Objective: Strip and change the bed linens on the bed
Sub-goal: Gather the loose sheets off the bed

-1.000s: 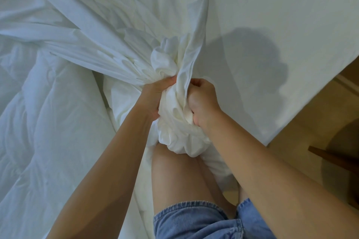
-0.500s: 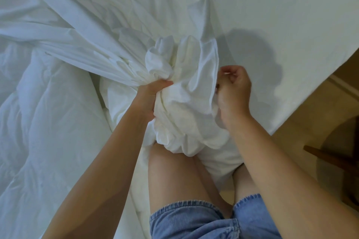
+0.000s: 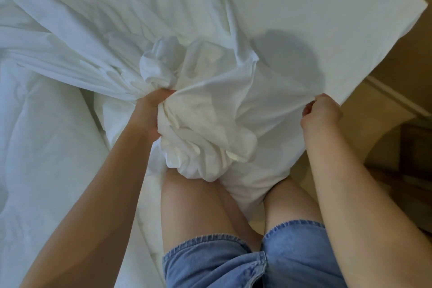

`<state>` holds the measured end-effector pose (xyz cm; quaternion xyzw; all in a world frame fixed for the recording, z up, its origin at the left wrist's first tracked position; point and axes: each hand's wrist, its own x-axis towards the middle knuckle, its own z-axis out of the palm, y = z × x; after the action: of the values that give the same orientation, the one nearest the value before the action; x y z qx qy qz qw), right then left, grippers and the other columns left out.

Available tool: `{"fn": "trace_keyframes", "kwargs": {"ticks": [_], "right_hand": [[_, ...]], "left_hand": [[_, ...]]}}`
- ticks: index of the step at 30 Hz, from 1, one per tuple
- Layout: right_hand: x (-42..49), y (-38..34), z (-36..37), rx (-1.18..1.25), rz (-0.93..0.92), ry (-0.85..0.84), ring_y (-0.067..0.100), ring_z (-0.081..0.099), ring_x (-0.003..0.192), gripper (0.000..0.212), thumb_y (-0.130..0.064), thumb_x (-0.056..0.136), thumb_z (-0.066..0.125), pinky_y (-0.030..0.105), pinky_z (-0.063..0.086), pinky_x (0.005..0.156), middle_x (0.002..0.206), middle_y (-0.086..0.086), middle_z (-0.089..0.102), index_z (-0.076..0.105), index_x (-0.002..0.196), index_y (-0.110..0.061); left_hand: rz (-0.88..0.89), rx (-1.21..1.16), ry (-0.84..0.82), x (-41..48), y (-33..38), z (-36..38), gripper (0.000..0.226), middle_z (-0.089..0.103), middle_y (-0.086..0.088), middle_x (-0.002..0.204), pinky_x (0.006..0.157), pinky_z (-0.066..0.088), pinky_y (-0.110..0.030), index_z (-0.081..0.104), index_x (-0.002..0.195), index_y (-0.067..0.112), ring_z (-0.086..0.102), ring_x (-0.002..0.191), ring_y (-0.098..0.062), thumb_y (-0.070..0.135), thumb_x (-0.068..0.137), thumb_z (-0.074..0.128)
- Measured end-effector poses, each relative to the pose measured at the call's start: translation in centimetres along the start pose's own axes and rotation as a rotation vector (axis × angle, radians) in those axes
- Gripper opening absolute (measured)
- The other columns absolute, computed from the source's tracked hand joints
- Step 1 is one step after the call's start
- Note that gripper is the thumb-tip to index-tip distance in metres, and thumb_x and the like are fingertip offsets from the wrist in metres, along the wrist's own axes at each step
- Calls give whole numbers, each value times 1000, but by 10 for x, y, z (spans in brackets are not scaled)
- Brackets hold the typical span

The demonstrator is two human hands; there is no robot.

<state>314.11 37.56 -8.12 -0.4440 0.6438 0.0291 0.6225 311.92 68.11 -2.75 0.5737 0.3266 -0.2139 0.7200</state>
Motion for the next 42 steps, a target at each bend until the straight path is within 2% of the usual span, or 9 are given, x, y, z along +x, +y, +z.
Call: {"fn": "trace_keyframes", "kwargs": {"ticks": [8,17,22,25,29,31,34,39,42], "right_hand": [[-10,5,1,32,63,-357,13,61,82,27,-30,94,56,25,49,71,96,4,62,55,117,-15],[-33,34,23,-451,-113,-689,2,59,92,55,-40,85,65,17,43,67,121,-2,60,45,132,-19],[-53,33,39,-487,-109,-965,12,62,104,53,-49,77,64,33,51,84,116,-3,63,50,123,-26],[-69,46,52,-635,-330,-890,6,63,78,15,-27,84,69,16,48,71,86,-3,64,59,92,-18],[-67,45,60,-585,-505,-579,6,39,56,34,-13,90,58,18,33,52,60,-6,42,41,62,-20],[-52,34,56,-446,-422,-394,13,44,65,27,-15,93,54,21,37,54,65,-4,45,43,68,-17],[-41,24,47,-686,-488,-460,19,50,80,9,-18,94,51,13,40,57,78,-3,48,48,92,-10],[-85,47,34,-807,-1031,-514,31,42,116,54,-18,84,65,34,31,98,126,20,45,42,129,3],[-106,67,36,-954,-1000,-786,28,39,119,60,-27,85,66,33,31,99,130,15,43,42,135,-5]], "left_hand": [[-65,22,15,0,6,9,34,59,-17,104,82,51,-40,55,115,-2,61,99,-30,10,84,48],[-115,-6,24,-3,10,10,38,60,-15,101,79,51,-39,54,116,-2,61,96,-30,11,81,50],[-157,-39,66,-5,12,14,48,58,-18,109,75,52,-37,51,123,-5,59,101,-32,10,77,55],[-145,-57,97,-4,11,15,35,63,-14,97,68,54,-33,56,113,-4,63,90,-29,7,81,52],[-158,-50,81,-7,10,7,47,60,-18,108,81,52,-40,55,121,-5,60,100,-33,10,76,58],[-181,-32,36,-10,9,1,51,60,-18,109,83,52,-42,55,120,-5,61,99,-33,11,72,60],[-204,-9,17,-14,9,-6,45,62,-13,94,79,52,-40,58,109,-1,63,88,-30,13,66,62],[-179,-53,-2,-12,8,-3,46,64,-11,93,75,53,-38,59,111,1,64,87,-28,14,67,65],[-204,-57,-66,-9,11,-9,42,70,-8,97,75,55,-36,67,109,7,68,90,-25,20,69,68]]}}
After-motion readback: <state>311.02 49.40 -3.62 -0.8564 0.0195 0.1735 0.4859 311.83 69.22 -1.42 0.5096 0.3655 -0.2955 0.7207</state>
